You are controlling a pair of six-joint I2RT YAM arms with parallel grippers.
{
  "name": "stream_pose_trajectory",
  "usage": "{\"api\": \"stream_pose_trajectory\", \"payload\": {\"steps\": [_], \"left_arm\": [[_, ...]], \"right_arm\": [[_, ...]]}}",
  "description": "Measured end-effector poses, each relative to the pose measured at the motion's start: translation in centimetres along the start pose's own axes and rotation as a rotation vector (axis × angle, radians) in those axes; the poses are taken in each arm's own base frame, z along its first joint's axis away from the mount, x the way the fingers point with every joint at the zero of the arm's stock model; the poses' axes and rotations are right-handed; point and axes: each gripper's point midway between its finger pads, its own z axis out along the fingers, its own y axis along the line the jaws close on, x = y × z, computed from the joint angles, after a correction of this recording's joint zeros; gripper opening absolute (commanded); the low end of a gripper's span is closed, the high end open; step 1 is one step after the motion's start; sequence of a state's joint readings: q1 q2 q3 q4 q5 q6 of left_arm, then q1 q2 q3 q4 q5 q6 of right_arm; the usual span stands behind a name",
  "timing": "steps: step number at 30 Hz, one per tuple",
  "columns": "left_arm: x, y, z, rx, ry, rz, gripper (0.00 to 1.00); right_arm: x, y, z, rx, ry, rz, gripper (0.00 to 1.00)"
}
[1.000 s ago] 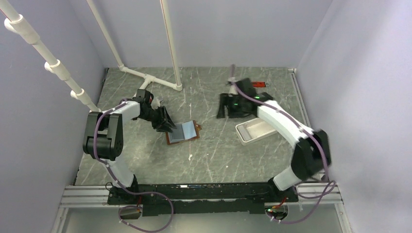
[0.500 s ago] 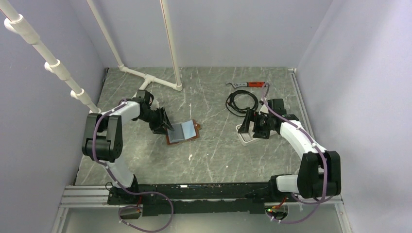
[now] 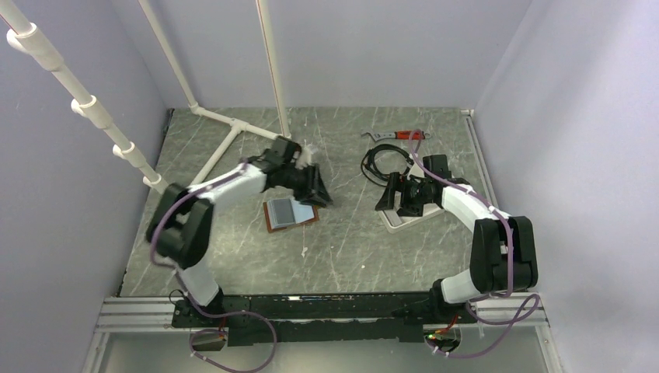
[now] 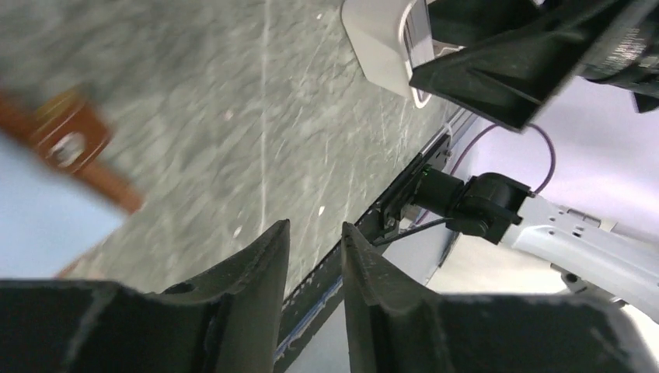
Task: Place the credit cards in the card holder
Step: Pick up the credit card from the storage box.
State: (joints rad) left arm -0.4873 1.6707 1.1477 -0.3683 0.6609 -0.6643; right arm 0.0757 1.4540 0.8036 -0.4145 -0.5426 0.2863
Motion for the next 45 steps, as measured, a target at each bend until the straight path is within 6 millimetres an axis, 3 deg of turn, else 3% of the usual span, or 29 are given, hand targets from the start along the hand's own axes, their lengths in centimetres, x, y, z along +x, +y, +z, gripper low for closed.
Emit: {"api": "stream_pose_trajectory", "payload": {"steps": [2,6,12,18,24,38,45], "left_arm": [[0.7,-0.9,3.6,0.026,0.069,-0.024,0.29],[2.6,-0.2,9.8,0.013,0.181,-0.093,0.24],[4.7,-0.5,15.4,0.024,0.269,-0.183,0.2],[4.7,-3.5,19.2,0.086,0.294,-0.183,0.19],[5.2,-4.1,20.4,0.111,0.317,-0.215,0.19],[5.3,-4.0,20.3,0.122,0.349,-0.237,0.19],[5.3,-4.1,20.3,0.122,0.369,-0.245,0.19]], "right_arm": [[0.0,0.0,0.0,-0.001,0.0,-0.002,0.87],[0.0,-0.1,0.0,0.0,-0.001,-0.005,0.85],[0.1,-0.1,0.0,-0.007,0.001,-0.004,0.81],[0.1,0.0,-0.1,-0.015,-0.008,-0.005,0.76],[0.5,0.1,-0.3,-0.027,-0.014,-0.008,0.68],[0.1,-0.5,-0.9,0.015,-0.047,-0.022,0.23],[-0.5,-0.5,-1.8,0.047,-0.074,-0.039,0.09]]}}
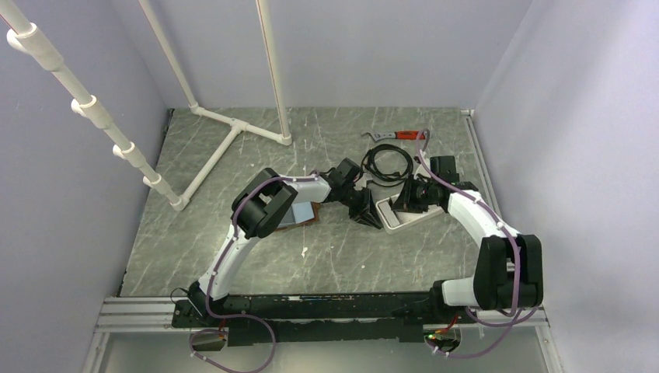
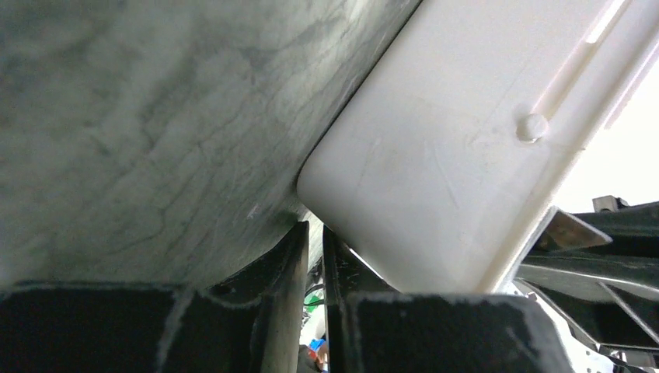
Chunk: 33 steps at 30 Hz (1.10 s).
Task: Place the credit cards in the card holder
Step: Pick up the credit card from the storage box, then insert the credit card into the card holder.
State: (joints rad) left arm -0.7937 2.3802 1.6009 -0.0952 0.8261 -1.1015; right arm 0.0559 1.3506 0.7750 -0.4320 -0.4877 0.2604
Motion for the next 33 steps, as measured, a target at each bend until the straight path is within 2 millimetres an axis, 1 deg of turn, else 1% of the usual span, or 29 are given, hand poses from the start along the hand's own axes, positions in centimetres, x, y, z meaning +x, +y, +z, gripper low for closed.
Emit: {"api": "stream_pose_trajectory", "payload": {"steps": [4,6,7,10,12,14,16,17,18,19,20,21,22,24,25,26,27,29,31,33], "left_arm": [[0.0,0.0,0.0,-0.006,0.003,-0.002,0.2],[0.0,0.0,0.0,-0.007,0.003,0.007,0.22],[0.0,0.0,0.0,-0.009,0.004,0.013,0.25],[-0.1,0.1,-0.3,-0.015,0.002,0.043,0.37],[-0.1,-0.2,-1.0,-0.028,-0.012,0.074,0.45],[0.2,0.0,-2.5,-0.066,-0.038,0.113,0.5],[0.9,0.3,-5.2,-0.108,-0.065,0.14,0.54],[1.3,0.3,-7.1,-0.126,-0.084,0.156,0.62],[1.5,0.2,-8.7,-0.136,-0.103,0.168,0.71],[1.7,0.2,-10.8,-0.149,-0.129,0.182,0.8],[2.0,0.4,-13.6,-0.169,-0.166,0.193,0.85],[2.1,0.5,-15.6,-0.184,-0.197,0.206,0.88],[2.1,0.7,-18.4,-0.207,-0.247,0.212,0.91],[1.9,1.6,-23.3,-0.254,-0.346,0.215,0.97],[1.7,2.3,-25.4,-0.279,-0.394,0.205,0.98],[1.5,3.4,-27.8,-0.316,-0.451,0.188,0.98],[1.5,4.5,-29.5,-0.35,-0.491,0.165,0.98],[1.5,7.3,-32.0,-0.42,-0.534,0.09,0.97],[1.4,9.6,-32.7,-0.462,-0.534,0.023,0.93],[1.5,12.0,-32.4,-0.491,-0.506,-0.042,0.88]], "right_arm": [[-0.9,0.2,-1.1,0.04,-0.032,-0.022,0.0],[-1.5,0.2,-1.8,0.068,-0.055,-0.034,0.0],[-1.7,0.2,-2.1,0.087,-0.065,-0.041,0.0],[-2.5,0.4,-3.1,0.147,-0.096,-0.06,0.0],[-3.3,0.9,-3.7,0.181,-0.123,-0.078,0.0],[-4.3,1.5,-4.2,0.229,-0.159,-0.102,0.0],[-5.6,2.8,-4.6,0.264,-0.204,-0.141,0.0],[-6.3,3.9,-4.7,0.27,-0.228,-0.165,0.0],[-6.8,5.1,-4.6,0.262,-0.246,-0.187,0.0],[-7.3,6.6,-4.3,0.242,-0.261,-0.208,0.0],[-7.7,7.9,-3.9,0.214,-0.27,-0.218,0.0],[-8.0,9.5,-3.1,0.167,-0.274,-0.226,0.0],[-8.1,11.2,-2.1,0.106,-0.269,-0.23,0.0],[-7.7,14.0,0.2,-0.01,-0.233,-0.222,0.0],[-7.2,15.4,1.6,-0.074,-0.203,-0.211,0.0],[-6.6,16.6,3.2,-0.132,-0.166,-0.199,0.0],[-5.9,17.6,4.8,-0.186,-0.125,-0.186,0.0],[-4.3,19.4,7.5,-0.275,-0.041,-0.159,0.0],[-2.4,21.2,10.1,-0.366,0.043,-0.134,0.0],[-0.8,22.4,12.0,-0.431,0.107,-0.107,0.0]]}}
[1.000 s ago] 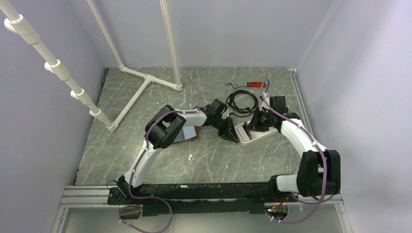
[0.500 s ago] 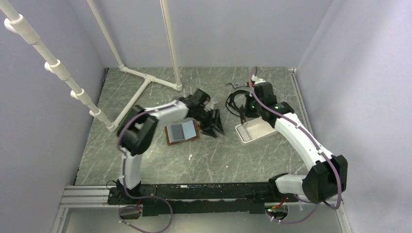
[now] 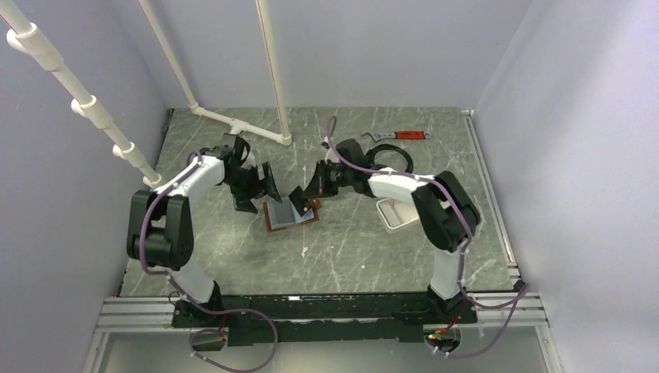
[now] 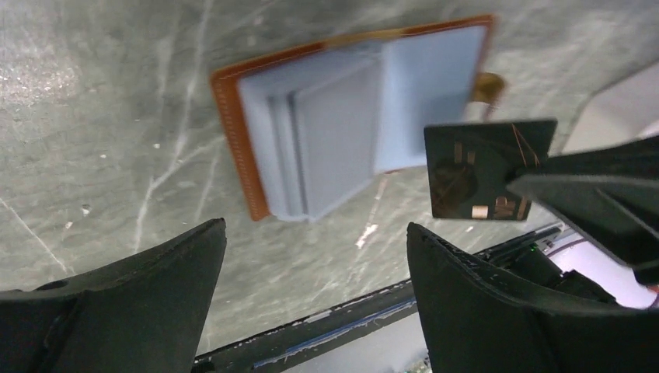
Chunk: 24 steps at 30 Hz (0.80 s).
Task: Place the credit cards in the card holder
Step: Insert the credit card into the card holder.
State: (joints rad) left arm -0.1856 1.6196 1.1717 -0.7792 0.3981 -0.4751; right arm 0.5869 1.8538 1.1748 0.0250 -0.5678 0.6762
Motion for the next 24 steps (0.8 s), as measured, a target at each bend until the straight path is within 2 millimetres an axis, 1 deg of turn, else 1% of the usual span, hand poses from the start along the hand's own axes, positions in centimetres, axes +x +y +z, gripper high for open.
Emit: {"api": "stream_pose_trajectory", "payload": {"steps": [1,3,6,8,11,14,16,20,24], "left_arm": [[0.3,0.8,0.7,-0.014,0.023,-0.02,0.86],[1.0,2.2,2.1,-0.039,0.069,-0.051,0.79],[1.5,3.3,3.7,-0.061,0.118,-0.071,0.72],[1.5,3.7,4.5,-0.065,0.124,-0.073,0.66],[1.5,4.1,4.9,-0.072,0.127,-0.075,0.6],[1.5,4.5,5.1,-0.075,0.127,-0.078,0.57],[1.6,4.8,5.3,-0.075,0.132,-0.085,0.51],[1.6,4.7,5.2,-0.062,0.135,-0.091,0.46],[1.6,4.7,5.2,-0.055,0.136,-0.096,0.42]], "right_arm": [[0.8,0.4,1.2,-0.045,0.032,0.018,0.0],[1.8,0.6,2.4,-0.092,0.069,0.042,0.0],[2.5,0.4,3.3,-0.136,0.098,0.064,0.0],[2.5,0.2,3.5,-0.151,0.105,0.07,0.0],[2.3,0.2,3.4,-0.166,0.098,0.069,0.0],[2.0,-0.1,3.2,-0.18,0.086,0.068,0.0],[2.2,-0.5,3.0,-0.182,0.089,0.076,0.0],[2.4,-1.1,2.9,-0.174,0.092,0.088,0.0],[2.6,-1.5,2.7,-0.177,0.096,0.097,0.0]]}}
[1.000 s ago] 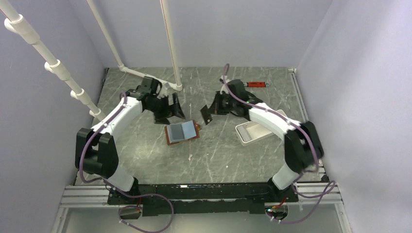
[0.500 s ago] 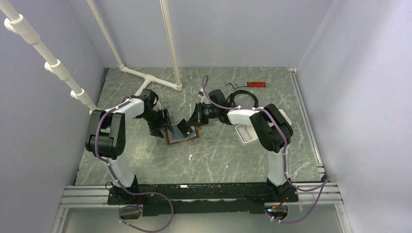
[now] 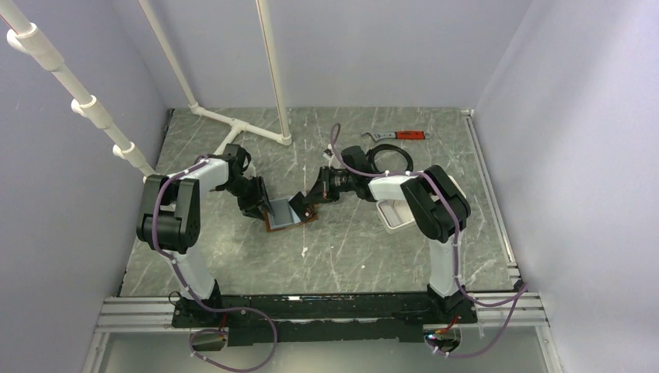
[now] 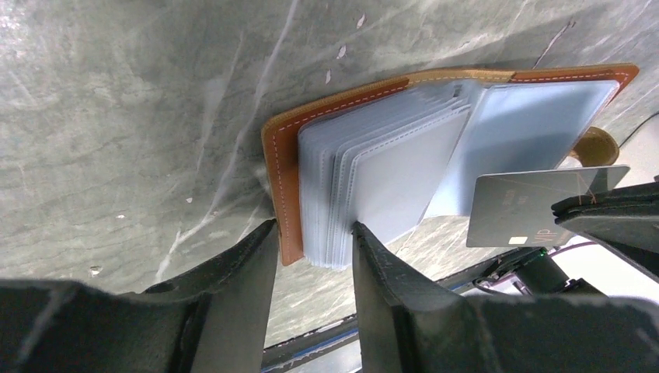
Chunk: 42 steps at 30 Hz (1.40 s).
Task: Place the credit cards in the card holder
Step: Insert the credit card into the card holder.
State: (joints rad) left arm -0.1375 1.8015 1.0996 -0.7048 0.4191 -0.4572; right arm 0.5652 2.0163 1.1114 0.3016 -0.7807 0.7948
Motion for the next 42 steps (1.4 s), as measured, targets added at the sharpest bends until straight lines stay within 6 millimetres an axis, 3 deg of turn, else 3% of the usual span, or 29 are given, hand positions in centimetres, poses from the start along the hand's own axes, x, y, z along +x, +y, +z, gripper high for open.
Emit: {"api": "stream_pose_trajectory", "payload": {"steps": [13,42], "left_arm": [[0.1,0.0,-0.1,0.017,0.01,-0.012,0.38],[0.2,0.0,-0.1,0.024,0.013,-0.015,0.37]], "right_arm": [[1.4,-2.1,0.8,0.012,0.051,0.041,0.0],[1.0,-0.9,1.0,-0.069,0.041,0.034,0.0]]}}
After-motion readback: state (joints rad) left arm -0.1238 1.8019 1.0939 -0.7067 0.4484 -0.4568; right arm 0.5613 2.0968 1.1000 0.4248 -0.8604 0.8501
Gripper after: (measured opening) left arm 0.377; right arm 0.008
